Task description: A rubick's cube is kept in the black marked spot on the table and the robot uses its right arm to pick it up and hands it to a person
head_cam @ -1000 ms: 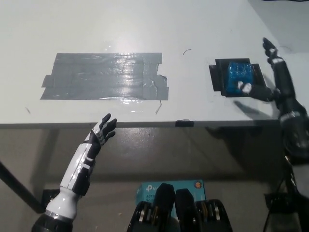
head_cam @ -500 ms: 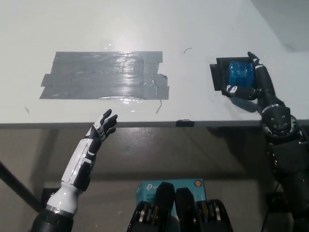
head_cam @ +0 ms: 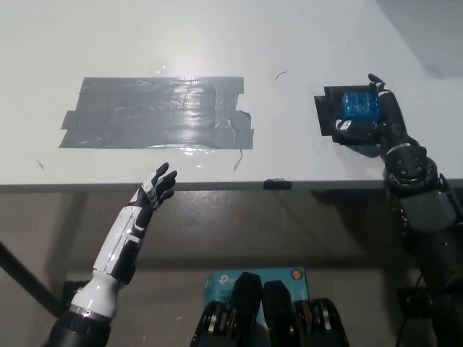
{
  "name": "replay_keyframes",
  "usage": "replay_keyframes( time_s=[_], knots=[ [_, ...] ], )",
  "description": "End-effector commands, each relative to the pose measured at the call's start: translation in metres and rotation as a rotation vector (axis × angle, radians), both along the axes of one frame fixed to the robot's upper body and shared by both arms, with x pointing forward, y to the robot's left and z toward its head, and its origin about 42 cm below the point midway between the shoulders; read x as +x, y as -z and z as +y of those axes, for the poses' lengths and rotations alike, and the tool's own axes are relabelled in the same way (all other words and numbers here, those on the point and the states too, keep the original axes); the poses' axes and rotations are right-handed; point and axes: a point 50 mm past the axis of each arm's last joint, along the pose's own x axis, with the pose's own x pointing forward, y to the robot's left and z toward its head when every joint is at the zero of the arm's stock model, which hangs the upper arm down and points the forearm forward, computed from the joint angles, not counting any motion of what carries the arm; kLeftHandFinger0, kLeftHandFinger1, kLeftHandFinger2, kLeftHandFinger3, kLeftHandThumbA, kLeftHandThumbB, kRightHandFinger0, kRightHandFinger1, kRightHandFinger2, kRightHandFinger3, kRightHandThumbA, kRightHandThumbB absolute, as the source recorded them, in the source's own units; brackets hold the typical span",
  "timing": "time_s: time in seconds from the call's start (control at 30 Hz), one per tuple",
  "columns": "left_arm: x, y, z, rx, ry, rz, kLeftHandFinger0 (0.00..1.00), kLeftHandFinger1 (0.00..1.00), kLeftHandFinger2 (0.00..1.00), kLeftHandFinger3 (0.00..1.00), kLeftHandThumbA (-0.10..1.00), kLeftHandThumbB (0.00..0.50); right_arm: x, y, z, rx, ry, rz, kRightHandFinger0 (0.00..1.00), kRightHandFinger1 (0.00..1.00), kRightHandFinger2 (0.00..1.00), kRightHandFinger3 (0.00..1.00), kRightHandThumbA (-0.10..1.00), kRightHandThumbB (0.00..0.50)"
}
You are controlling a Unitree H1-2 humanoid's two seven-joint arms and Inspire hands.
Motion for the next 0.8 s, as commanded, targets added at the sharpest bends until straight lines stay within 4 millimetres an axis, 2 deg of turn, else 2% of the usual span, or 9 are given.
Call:
replay_keyframes(
  time_s=[0.0,0.13,0.17,0.2,0.23,0.27,0.3,0.43,0.77],
  knots=[
    [0.004,-0.010,-0.001,-0.001,-0.013,-0.034,1.00,1.00,1.00,1.00,1.00,0.183,0.014,-0.030,0.009,0.054,0.018,-0.078,1.00,1.00,1.00,1.00,0.85,0.441],
    [0.003,-0.010,-0.001,-0.003,-0.016,-0.033,1.00,1.00,1.00,1.00,1.00,0.186,0.018,-0.025,0.014,0.168,0.097,-0.061,1.00,1.00,1.00,1.00,0.37,0.353],
    [0.003,-0.010,-0.001,-0.001,-0.015,-0.037,1.00,1.00,1.00,1.00,1.00,0.185,0.019,-0.024,0.016,0.095,0.125,-0.010,0.93,0.98,1.00,1.00,0.12,0.274],
    [0.003,-0.010,-0.001,0.001,-0.016,-0.039,1.00,1.00,1.00,1.00,1.00,0.185,0.020,-0.022,0.016,0.042,0.141,0.025,0.76,0.86,0.94,1.00,0.01,0.285],
    [0.003,-0.010,-0.001,0.003,-0.016,-0.040,1.00,1.00,1.00,1.00,1.00,0.184,0.020,-0.020,0.016,0.034,0.144,0.039,0.60,0.72,0.79,0.92,-0.08,0.277],
    [0.003,-0.011,-0.001,0.002,-0.014,-0.040,1.00,1.00,1.00,1.00,1.00,0.177,0.019,-0.014,0.015,-0.004,0.142,0.058,0.50,0.53,0.50,0.63,-0.10,0.262],
    [0.003,-0.011,-0.002,0.000,-0.011,-0.044,1.00,1.00,1.00,1.00,1.00,0.173,0.017,-0.008,0.013,-0.058,0.123,0.067,0.22,0.28,0.33,0.35,-0.10,0.260],
    [0.005,-0.015,-0.001,0.002,-0.014,-0.046,1.00,1.00,1.00,1.00,1.00,0.159,0.013,0.006,0.013,-0.270,0.031,0.136,0.00,0.26,0.59,0.52,-0.10,0.236],
    [0.010,-0.021,0.000,0.002,-0.026,-0.060,1.00,1.00,1.00,1.00,1.00,0.149,0.007,0.019,0.011,-0.307,0.010,0.117,0.00,0.56,0.99,0.90,-0.10,0.210]
  ],
)
